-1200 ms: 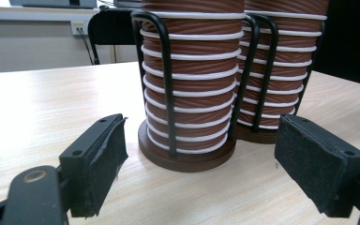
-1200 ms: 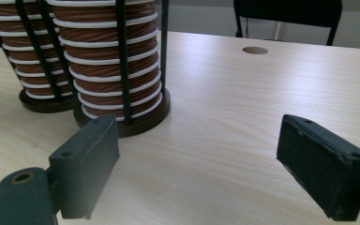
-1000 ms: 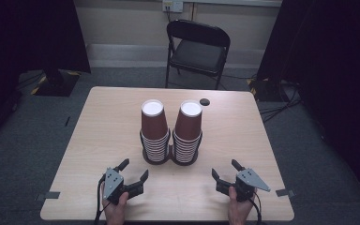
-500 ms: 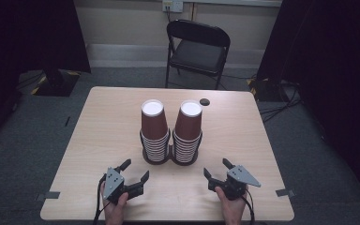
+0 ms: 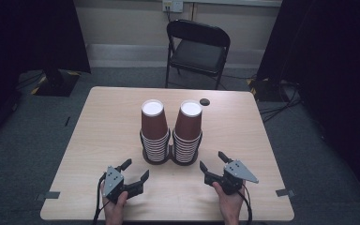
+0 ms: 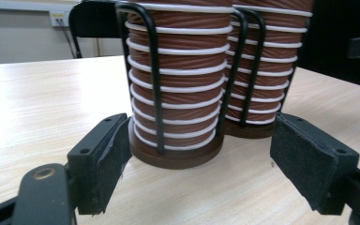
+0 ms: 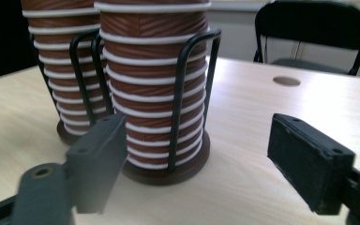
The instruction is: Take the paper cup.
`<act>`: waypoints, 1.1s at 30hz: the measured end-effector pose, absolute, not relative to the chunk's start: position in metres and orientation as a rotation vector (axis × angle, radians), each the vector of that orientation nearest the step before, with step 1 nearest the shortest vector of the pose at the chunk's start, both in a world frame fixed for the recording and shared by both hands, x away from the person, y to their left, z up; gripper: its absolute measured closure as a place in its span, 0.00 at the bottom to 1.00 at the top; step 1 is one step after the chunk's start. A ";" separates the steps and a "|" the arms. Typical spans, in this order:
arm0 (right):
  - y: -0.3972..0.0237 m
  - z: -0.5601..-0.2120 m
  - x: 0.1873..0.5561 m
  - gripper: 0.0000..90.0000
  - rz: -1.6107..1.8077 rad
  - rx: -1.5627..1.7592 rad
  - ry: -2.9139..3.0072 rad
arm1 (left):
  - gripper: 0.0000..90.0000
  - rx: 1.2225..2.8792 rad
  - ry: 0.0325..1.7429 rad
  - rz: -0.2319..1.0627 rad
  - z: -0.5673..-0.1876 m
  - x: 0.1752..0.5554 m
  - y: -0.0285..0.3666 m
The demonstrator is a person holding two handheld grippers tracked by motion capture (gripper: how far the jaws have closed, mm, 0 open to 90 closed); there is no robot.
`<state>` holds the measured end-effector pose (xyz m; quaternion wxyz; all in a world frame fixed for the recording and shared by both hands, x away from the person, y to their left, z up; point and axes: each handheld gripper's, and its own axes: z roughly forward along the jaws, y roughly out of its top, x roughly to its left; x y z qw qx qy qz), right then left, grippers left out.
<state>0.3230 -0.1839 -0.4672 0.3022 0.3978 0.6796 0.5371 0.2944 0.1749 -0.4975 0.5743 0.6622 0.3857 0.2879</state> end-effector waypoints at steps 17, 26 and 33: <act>-0.174 -0.440 0.327 0.27 1.462 1.005 1.769 | 0.21 1.551 0.858 0.668 -0.498 0.293 0.177; -0.165 -0.409 0.338 0.15 1.557 0.974 1.756 | 0.21 1.543 0.854 0.672 -0.498 0.291 0.176; -0.158 -0.390 0.352 0.15 1.608 0.939 1.758 | 0.21 1.544 0.841 0.668 -0.498 0.292 0.177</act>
